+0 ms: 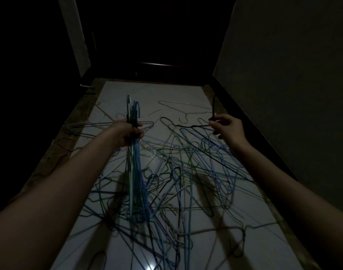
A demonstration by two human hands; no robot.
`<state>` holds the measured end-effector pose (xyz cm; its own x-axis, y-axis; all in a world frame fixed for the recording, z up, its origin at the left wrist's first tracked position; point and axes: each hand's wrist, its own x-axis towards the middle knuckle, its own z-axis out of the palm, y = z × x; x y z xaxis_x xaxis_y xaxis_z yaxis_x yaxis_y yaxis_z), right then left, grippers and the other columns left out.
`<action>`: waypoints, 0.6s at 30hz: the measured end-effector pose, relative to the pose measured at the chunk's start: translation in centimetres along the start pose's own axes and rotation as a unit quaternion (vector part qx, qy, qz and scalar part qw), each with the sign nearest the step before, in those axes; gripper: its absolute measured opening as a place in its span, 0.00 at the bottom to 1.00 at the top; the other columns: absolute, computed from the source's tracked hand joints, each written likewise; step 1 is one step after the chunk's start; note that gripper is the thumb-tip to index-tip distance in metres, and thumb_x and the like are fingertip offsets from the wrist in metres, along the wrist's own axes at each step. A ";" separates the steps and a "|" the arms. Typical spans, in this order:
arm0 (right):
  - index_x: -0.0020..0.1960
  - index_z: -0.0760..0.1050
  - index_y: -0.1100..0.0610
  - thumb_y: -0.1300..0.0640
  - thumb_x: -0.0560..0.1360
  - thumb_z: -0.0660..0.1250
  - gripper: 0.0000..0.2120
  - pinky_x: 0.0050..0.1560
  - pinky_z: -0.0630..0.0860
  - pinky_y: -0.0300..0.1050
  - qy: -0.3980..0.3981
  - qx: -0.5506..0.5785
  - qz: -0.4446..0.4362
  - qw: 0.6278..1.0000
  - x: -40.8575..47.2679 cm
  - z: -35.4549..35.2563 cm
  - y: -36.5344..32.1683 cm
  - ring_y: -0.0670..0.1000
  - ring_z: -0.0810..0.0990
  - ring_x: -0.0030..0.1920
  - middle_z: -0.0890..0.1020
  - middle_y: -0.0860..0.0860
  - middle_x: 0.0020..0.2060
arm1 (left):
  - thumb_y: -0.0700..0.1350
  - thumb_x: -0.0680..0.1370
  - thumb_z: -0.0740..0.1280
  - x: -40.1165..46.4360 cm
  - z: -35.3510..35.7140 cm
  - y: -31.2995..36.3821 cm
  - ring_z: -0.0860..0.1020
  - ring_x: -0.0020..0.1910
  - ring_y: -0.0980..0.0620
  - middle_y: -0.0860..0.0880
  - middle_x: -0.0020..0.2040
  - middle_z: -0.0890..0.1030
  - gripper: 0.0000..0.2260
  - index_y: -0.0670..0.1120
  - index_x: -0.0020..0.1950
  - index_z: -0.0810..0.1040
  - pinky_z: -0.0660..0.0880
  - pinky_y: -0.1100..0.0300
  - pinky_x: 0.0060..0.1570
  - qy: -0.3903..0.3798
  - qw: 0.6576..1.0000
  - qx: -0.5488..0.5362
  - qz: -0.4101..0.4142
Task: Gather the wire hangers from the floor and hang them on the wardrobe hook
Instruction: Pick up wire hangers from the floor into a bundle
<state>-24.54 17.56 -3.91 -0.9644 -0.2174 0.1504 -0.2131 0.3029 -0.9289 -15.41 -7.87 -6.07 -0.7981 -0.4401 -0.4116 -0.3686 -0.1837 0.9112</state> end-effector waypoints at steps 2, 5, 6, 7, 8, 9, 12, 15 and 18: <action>0.54 0.75 0.67 0.64 0.76 0.66 0.09 0.28 0.71 0.32 -0.011 0.006 0.013 1.000 -0.1 0.4 0.2 0.48 0.74 0.33 0.78 0.57 0.43 | 0.29 0.78 0.58 -0.2 0.7 0.2 0.76 0.33 0.52 0.44 0.38 0.75 0.11 0.43 0.42 0.72 0.73 0.63 0.26 -0.017 1.000 -0.010 -0.004; 0.54 0.75 0.67 0.65 0.76 0.64 0.08 0.32 0.72 0.39 -0.019 0.013 0.031 0.999 0.1 0.8 0.5 0.49 0.75 0.31 0.78 0.52 0.37 | 0.30 0.77 0.60 -0.2 1.8 0.3 0.77 0.35 0.51 0.45 0.38 0.77 0.10 0.44 0.45 0.74 0.73 0.63 0.26 -0.047 0.999 -0.006 -0.010; 0.55 0.74 0.67 0.65 0.76 0.64 0.08 0.32 0.73 0.39 -0.024 0.018 0.036 0.999 0.2 1.0 0.7 0.49 0.76 0.31 0.78 0.52 0.37 | 0.31 0.77 0.61 -0.2 2.3 0.4 0.77 0.35 0.51 0.45 0.38 0.77 0.10 0.45 0.46 0.75 0.73 0.63 0.25 -0.054 0.999 0.000 -0.009; 0.55 0.74 0.66 0.66 0.76 0.64 0.08 0.31 0.75 0.38 -0.031 0.024 0.041 0.998 0.2 1.3 0.9 0.50 0.77 0.31 0.78 0.53 0.37 | 0.31 0.77 0.62 -0.3 2.8 0.4 0.78 0.36 0.52 0.45 0.39 0.78 0.09 0.45 0.46 0.75 0.73 0.63 0.27 -0.057 0.998 0.005 -0.007; 0.55 0.74 0.66 0.66 0.76 0.64 0.08 0.32 0.76 0.38 -0.040 0.032 0.047 0.998 0.1 1.7 1.0 0.51 0.78 0.32 0.78 0.55 0.39 | 0.31 0.77 0.63 -0.5 3.3 0.5 0.78 0.36 0.52 0.46 0.39 0.79 0.09 0.45 0.48 0.76 0.73 0.61 0.29 -0.062 0.998 0.010 -0.004; 0.54 0.73 0.65 0.66 0.76 0.64 0.07 0.33 0.77 0.39 -0.049 0.037 0.051 0.997 0.0 2.1 1.2 0.51 0.78 0.33 0.79 0.57 0.41 | 0.31 0.76 0.63 -0.6 3.8 0.5 0.79 0.37 0.52 0.46 0.39 0.79 0.10 0.45 0.49 0.77 0.72 0.61 0.31 -0.070 0.997 0.015 -0.001; 0.55 0.73 0.66 0.66 0.76 0.65 0.09 0.35 0.79 0.40 -0.075 0.040 0.051 0.995 -0.4 3.8 1.1 0.52 0.79 0.35 0.79 0.58 0.42 | 0.31 0.76 0.64 -1.0 5.5 0.5 0.79 0.39 0.53 0.47 0.40 0.80 0.11 0.45 0.54 0.77 0.72 0.60 0.34 -0.094 0.995 0.023 0.001; 0.52 0.74 0.64 0.66 0.75 0.66 0.07 0.37 0.77 0.42 -0.107 0.053 0.044 0.992 -0.5 5.2 0.6 0.51 0.78 0.36 0.79 0.54 0.37 | 0.32 0.75 0.66 -1.4 7.1 0.6 0.79 0.39 0.52 0.46 0.40 0.80 0.12 0.44 0.56 0.77 0.74 0.60 0.38 -0.117 0.993 0.013 0.004; 0.49 0.75 0.61 0.66 0.74 0.66 0.04 0.37 0.76 0.40 -0.113 0.057 0.047 0.991 -0.3 5.7 0.0 0.49 0.78 0.38 0.79 0.53 0.38 | 0.34 0.75 0.67 -1.8 8.0 0.9 0.79 0.41 0.52 0.47 0.43 0.80 0.13 0.45 0.58 0.77 0.75 0.60 0.40 -0.141 0.990 -0.004 0.013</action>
<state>-23.35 12.37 -5.92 -0.9170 -0.3988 -0.0059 -0.0927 0.2275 -0.9694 -18.12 -0.24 -4.69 -0.9091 -0.1822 -0.3746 -0.3431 -0.1825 0.9214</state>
